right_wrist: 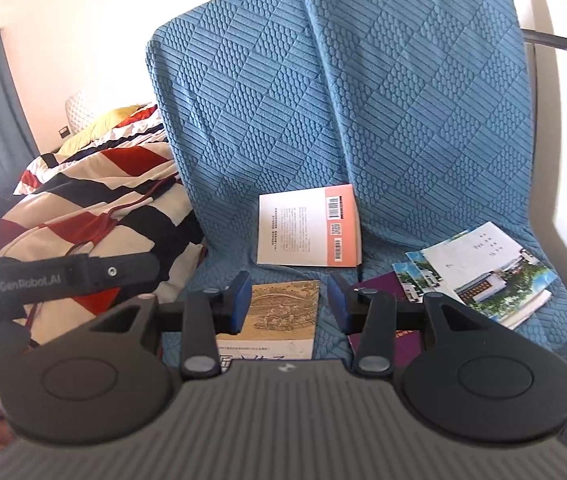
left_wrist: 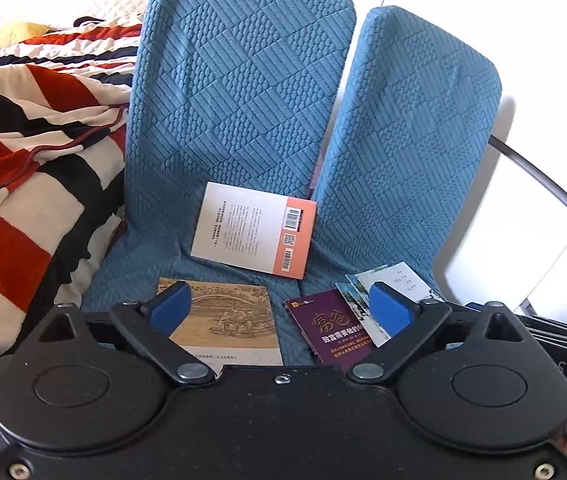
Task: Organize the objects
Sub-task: 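Withdraw both tools up from the books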
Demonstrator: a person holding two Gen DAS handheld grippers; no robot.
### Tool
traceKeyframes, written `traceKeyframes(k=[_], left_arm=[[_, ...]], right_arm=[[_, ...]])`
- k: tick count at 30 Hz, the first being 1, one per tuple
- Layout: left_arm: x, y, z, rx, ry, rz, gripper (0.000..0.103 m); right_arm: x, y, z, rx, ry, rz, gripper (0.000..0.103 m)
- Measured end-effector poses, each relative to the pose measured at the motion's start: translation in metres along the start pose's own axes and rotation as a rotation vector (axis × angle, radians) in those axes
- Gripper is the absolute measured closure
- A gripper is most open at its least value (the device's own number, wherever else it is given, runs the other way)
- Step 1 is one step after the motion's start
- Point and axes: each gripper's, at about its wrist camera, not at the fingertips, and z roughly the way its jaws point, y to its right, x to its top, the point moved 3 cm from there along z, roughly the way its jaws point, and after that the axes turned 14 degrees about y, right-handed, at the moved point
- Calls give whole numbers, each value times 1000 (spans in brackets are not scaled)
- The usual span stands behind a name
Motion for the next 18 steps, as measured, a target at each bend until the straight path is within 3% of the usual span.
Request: traceKeyframes(k=[18], left_arm=[[1,-4,38,-42,7,-6,3]], right_arm=[[-10,13,11,-85,-15,-30,56]])
